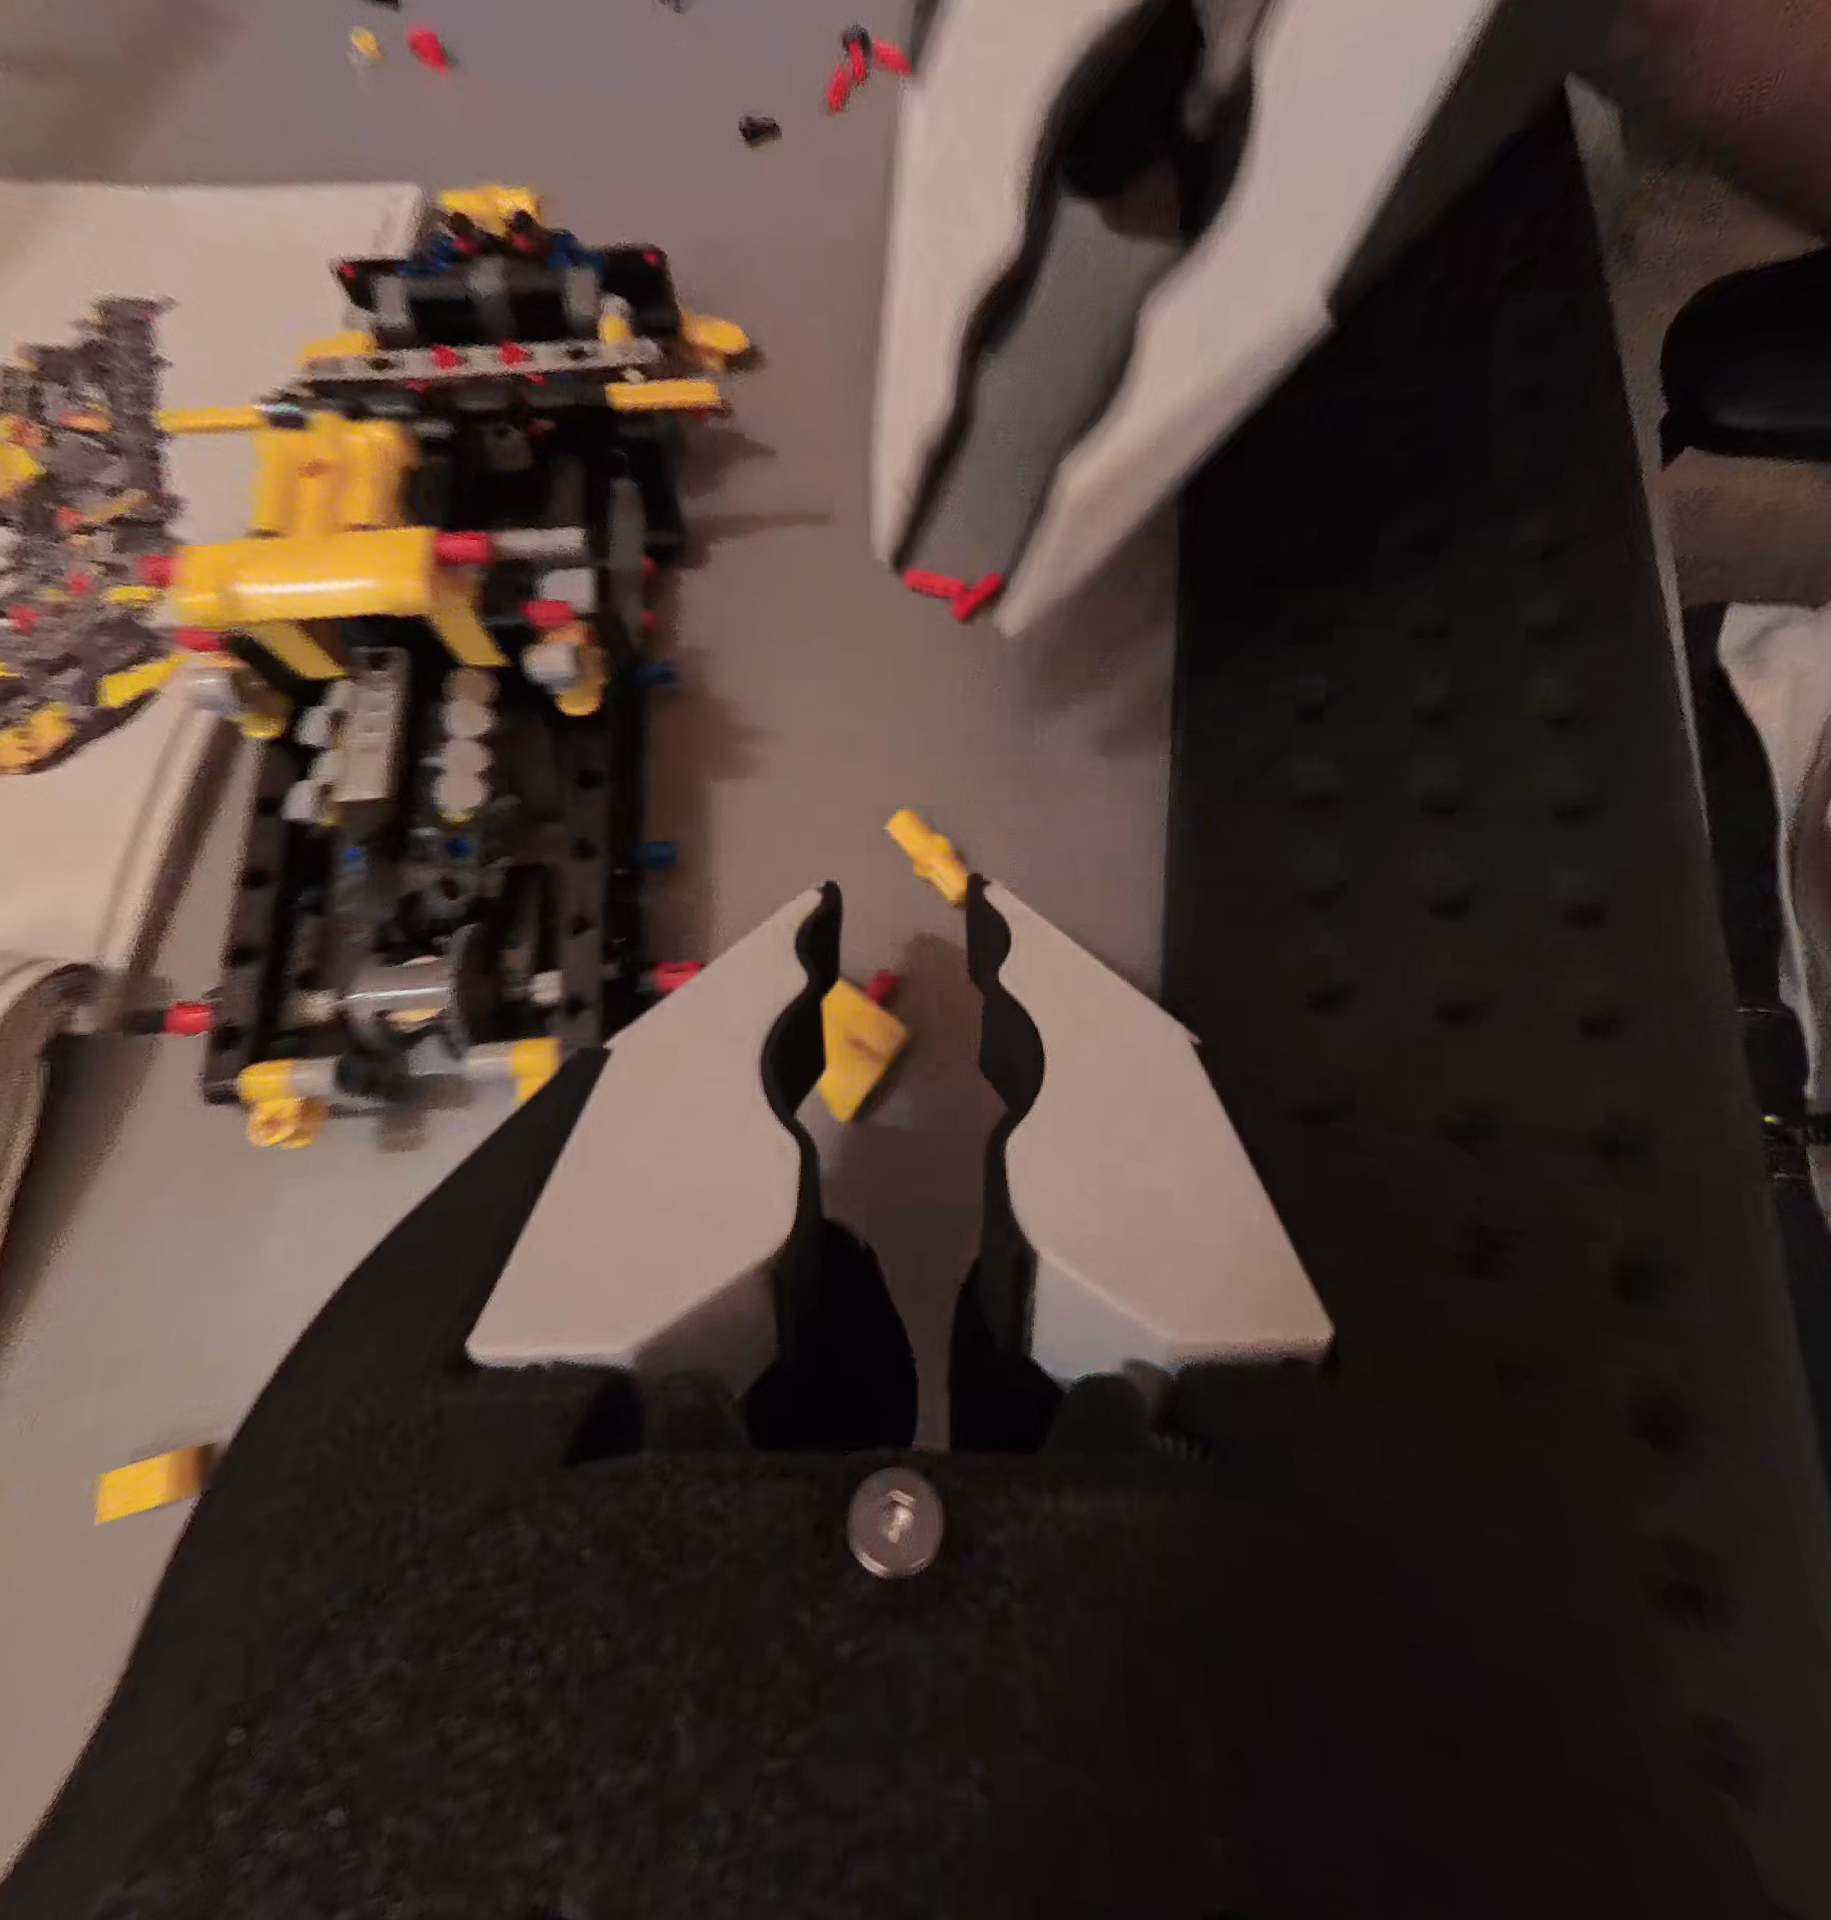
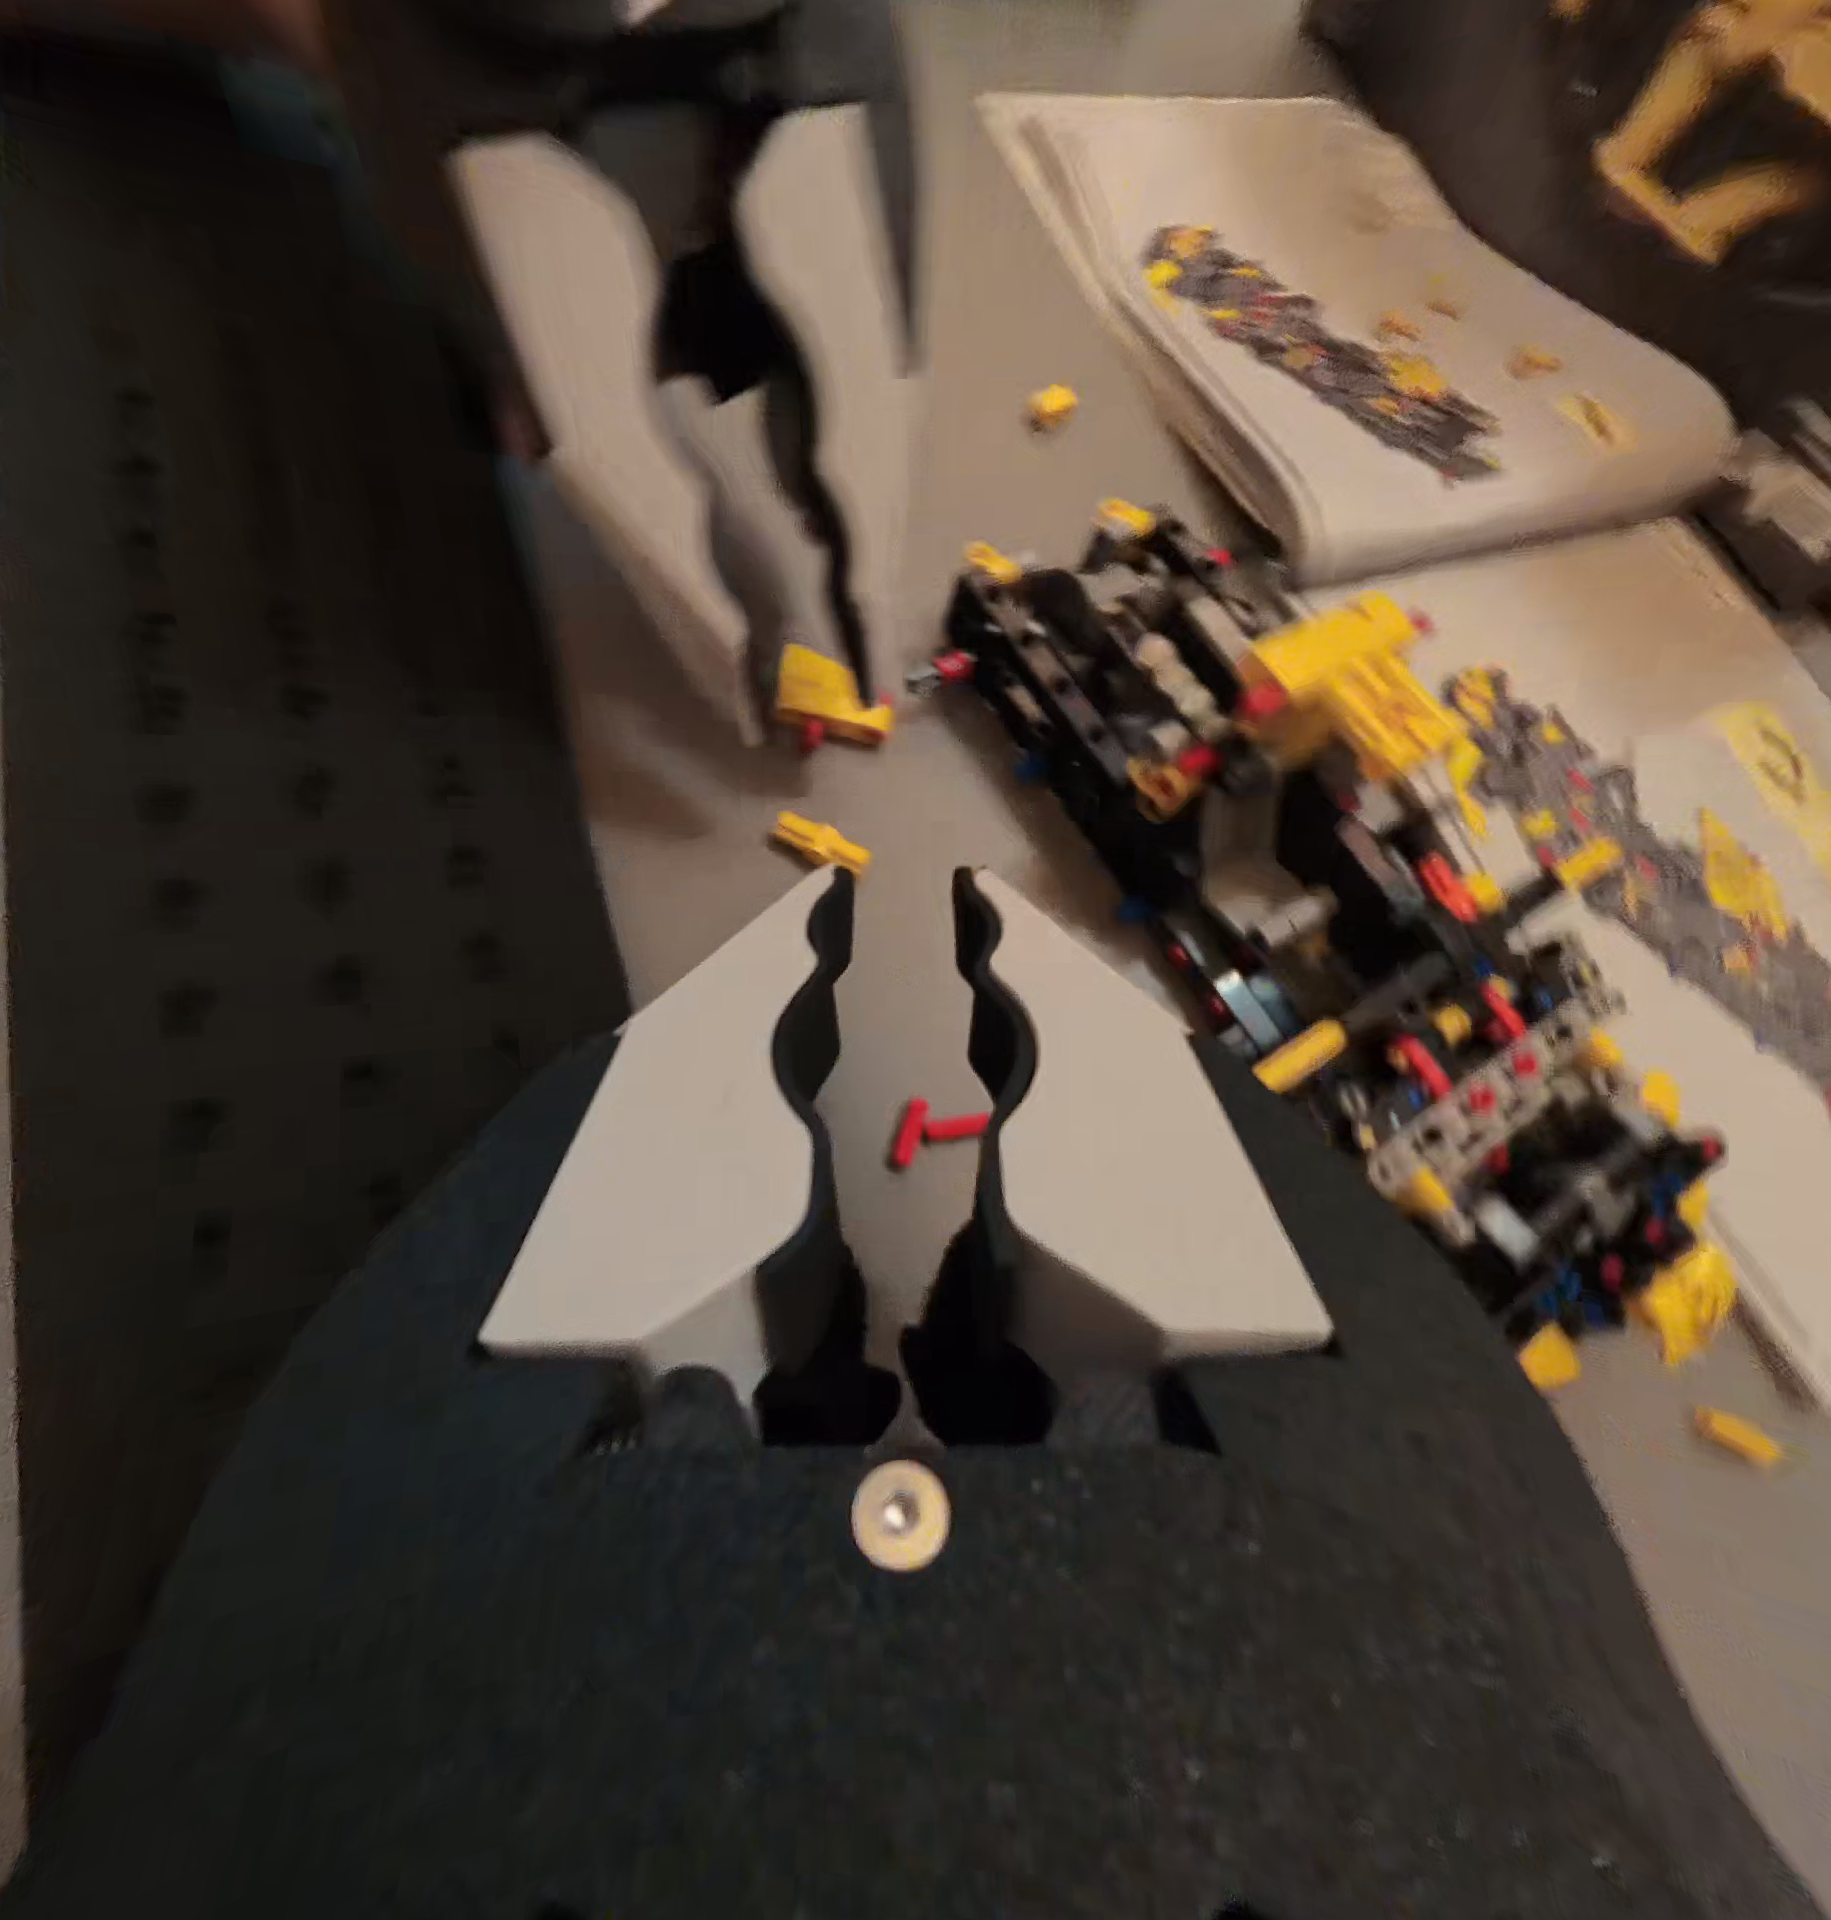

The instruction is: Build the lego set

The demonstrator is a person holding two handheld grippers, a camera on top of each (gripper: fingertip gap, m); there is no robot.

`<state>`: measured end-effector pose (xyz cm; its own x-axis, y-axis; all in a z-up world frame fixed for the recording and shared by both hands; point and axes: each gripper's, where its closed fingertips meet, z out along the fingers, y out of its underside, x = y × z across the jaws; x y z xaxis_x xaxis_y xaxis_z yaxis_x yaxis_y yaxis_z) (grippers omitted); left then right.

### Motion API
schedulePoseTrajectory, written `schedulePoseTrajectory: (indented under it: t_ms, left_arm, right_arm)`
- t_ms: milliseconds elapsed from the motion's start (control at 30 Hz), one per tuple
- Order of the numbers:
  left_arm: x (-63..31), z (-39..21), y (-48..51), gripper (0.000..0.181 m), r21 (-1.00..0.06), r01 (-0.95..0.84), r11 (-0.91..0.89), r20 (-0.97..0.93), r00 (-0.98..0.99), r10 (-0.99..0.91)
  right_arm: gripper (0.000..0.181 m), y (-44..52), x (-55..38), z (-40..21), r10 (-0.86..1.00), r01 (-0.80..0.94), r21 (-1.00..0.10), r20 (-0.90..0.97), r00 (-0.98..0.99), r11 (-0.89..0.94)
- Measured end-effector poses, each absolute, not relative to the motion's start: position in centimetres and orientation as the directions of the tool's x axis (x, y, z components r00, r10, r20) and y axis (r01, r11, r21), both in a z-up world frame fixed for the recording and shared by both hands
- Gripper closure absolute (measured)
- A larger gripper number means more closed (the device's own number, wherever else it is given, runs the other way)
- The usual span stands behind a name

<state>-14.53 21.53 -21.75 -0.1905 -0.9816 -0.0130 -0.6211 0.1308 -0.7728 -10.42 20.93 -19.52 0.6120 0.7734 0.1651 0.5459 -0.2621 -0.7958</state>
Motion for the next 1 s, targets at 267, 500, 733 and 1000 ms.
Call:
schedulePoseTrajectory:
  t_ms: [267, 500, 733, 1000]
  left_arm:
    - [-12.9, -23.9, 20.1, 0.158, -0.707, -0.707, 0.000, 0.131, -0.132, -0.983]
    - [-12.7, -23.7, 21.1, 0.174, -0.719, -0.677, 0.157, -0.053, -0.172, -0.984]
    - [-12.1, -15.7, 23.9, 0.174, -0.879, -0.356, 0.317, -0.319, -0.053, -0.946]
    - [-12.9, -13.8, 23.9, 0.174, -0.807, -0.281, 0.520, -0.541, -0.003, -0.841]
  right_arm:
    - [0.167, 22.3, -8.7, -16.7, 0.699, 0.229, -0.937, -0.022, 0.715, -0.264]
    - [0.168, 22.1, -9.8, -18.1, 0.720, 0.270, -0.913, -0.036, 0.693, -0.305]
    - [0.156, 22.5, -10.5, -14.8, 0.705, -0.086, -0.890, -0.410, 0.579, -0.447]
    - [0.160, 22.6, -12.7, -13.1, 0.713, -0.198, -0.847, -0.524, 0.465, -0.493]
